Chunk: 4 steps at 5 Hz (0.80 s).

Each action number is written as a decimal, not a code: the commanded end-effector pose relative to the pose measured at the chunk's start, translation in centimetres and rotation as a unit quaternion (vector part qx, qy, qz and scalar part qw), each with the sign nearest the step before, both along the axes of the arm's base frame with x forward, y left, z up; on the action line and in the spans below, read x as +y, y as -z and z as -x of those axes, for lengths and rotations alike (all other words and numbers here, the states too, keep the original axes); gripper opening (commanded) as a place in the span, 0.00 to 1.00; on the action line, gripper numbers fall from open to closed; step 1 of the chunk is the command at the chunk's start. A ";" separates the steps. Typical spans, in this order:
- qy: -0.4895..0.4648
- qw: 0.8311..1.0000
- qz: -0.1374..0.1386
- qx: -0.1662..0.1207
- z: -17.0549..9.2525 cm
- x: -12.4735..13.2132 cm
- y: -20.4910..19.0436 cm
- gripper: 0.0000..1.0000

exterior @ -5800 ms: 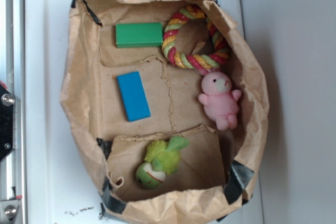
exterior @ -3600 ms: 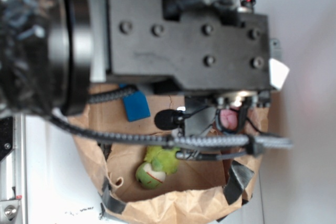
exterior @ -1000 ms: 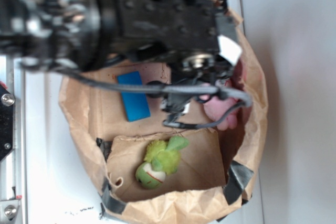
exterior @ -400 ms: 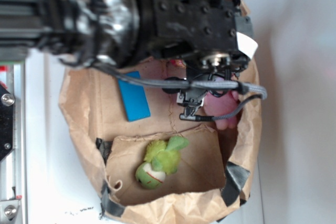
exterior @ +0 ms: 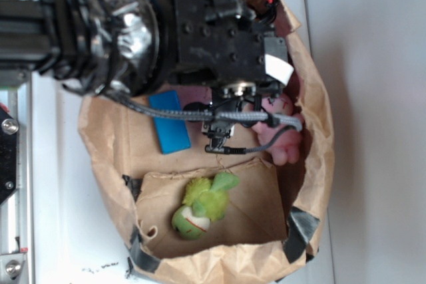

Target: Grab the multicolored rope.

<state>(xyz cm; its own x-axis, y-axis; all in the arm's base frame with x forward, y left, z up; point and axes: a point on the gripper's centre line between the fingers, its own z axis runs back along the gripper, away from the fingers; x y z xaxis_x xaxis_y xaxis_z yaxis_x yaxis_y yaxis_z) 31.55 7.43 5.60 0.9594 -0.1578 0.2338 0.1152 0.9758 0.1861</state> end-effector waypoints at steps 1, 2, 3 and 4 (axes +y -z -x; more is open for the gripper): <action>-0.001 0.999 -0.006 -0.033 -0.8 0.3 -2.6 1.00; -0.010 0.999 -0.004 -0.033 -0.7 0.2 -2.6 1.00; -0.020 0.999 -0.007 -0.034 -0.7 0.2 -2.5 1.00; -0.031 0.999 -0.010 -0.034 -0.7 0.3 -2.6 1.00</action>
